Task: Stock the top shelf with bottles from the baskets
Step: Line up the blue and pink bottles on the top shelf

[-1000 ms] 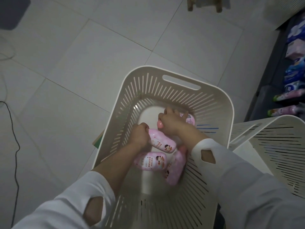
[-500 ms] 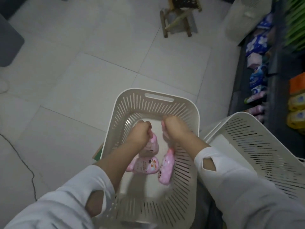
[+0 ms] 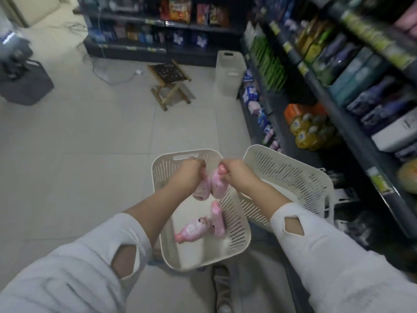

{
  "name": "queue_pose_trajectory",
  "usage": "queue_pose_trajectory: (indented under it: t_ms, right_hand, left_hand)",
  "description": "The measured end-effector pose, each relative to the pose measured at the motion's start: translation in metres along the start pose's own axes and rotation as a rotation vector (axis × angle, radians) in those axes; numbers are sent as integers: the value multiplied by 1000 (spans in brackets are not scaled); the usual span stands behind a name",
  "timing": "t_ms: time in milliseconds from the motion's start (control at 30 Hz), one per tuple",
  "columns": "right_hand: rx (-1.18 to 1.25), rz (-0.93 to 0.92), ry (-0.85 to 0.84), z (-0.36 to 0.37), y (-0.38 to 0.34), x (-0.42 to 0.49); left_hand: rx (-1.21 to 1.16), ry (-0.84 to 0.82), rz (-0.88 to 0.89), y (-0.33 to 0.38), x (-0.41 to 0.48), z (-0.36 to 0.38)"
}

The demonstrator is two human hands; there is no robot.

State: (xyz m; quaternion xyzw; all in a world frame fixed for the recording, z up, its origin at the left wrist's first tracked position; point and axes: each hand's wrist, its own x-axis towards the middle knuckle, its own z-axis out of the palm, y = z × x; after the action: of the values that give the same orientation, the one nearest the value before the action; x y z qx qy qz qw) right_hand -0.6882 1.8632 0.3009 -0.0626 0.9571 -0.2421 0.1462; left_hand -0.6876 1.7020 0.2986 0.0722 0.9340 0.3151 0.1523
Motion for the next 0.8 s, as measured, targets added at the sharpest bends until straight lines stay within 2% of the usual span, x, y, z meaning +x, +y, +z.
queue_pose_trajectory:
  t_ms: [267,467,700,800]
  right_hand:
    - [-13,133,178,-65,-19,-108]
    - [-101,200,340,-118,-8,-208]
    - [-90,344,526,-166,37,-362]
    - [-97,410,616,-179,56,-437]
  left_hand:
    - [141,6,277,84,-63,-37]
    - [282,21,441,165,-104,-32]
    - [197,-31,609,291,-184,10]
    - [168,-54,744,344,-225,37]
